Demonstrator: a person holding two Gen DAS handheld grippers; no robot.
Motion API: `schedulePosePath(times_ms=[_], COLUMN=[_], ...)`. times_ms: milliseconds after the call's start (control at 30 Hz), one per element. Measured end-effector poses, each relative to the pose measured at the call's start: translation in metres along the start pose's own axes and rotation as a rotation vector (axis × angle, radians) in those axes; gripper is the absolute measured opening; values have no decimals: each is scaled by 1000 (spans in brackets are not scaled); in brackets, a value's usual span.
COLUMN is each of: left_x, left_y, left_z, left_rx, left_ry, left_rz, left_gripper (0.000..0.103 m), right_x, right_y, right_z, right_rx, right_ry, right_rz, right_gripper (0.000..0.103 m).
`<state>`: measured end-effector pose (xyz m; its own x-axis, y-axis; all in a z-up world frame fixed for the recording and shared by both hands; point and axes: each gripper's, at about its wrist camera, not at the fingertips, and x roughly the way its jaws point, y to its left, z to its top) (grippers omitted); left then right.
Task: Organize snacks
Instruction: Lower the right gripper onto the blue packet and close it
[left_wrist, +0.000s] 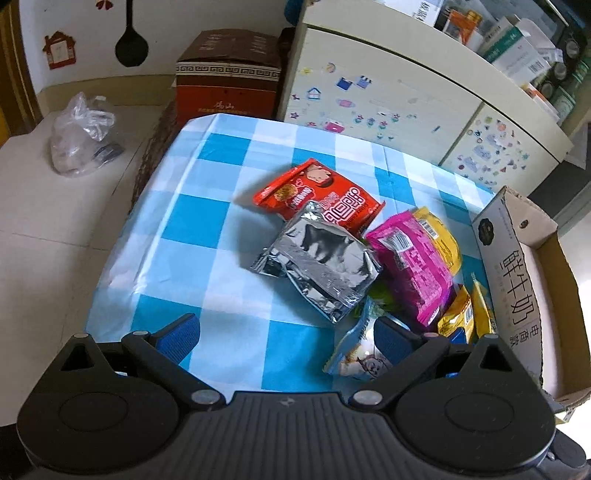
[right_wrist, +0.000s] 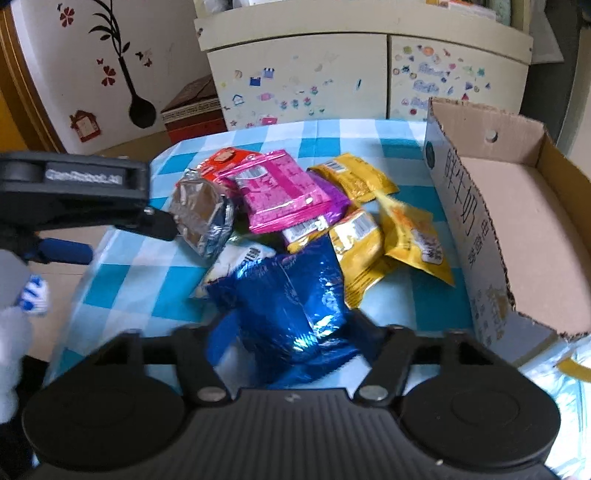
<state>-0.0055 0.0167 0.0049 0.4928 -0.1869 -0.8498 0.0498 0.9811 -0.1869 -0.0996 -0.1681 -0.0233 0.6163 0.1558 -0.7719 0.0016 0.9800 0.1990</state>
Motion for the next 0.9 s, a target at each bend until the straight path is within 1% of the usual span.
schedulePosePath(times_ms=[67, 167, 233, 400, 500, 533, 633, 700, 767, 833, 900], left_x=[3, 8, 11, 18, 25, 27, 34, 38, 43, 48, 55], left_y=[-3, -8, -11, -24, -34, -38, -48, -53, -57, -61, -64], left_z=[-1, -4, -6, -12, -17, -20, -26, -31, -34, -36, -38], left_rx=[11, 30, 40, 90, 133, 150, 204, 238, 256, 270, 283], left_ry=[3, 16, 21, 24, 33, 36, 45, 50, 53, 57, 63], left_rz=[-4, -11, -18, -35, -49, -56, -72, -78, -82, -83, -67], left_gripper=[102, 102, 102, 102, 102, 102, 102, 102, 102, 102, 103], right_x=[-6, -19, -26, -32, -34, -35, -35, -36, -37, -37, -36], right_y=[-2, -6, -10, -29, -35, -35, -37, -36, -35, -38, -40], right_z=[-2, -8, -11, -18, -19, -19, -19, -18, -19, -19, -19], right_rx=[11, 8, 16, 107, 136, 134, 140, 133, 121, 126, 141], right_ry=[23, 31, 44, 95, 95, 95, 98, 97, 94, 91, 93], right_rz=[11, 10, -2, -27, -27, -34, -39, -37, -44, -39, -33], right_gripper=[53, 50, 50, 50, 50, 52, 53, 59, 71, 74, 74])
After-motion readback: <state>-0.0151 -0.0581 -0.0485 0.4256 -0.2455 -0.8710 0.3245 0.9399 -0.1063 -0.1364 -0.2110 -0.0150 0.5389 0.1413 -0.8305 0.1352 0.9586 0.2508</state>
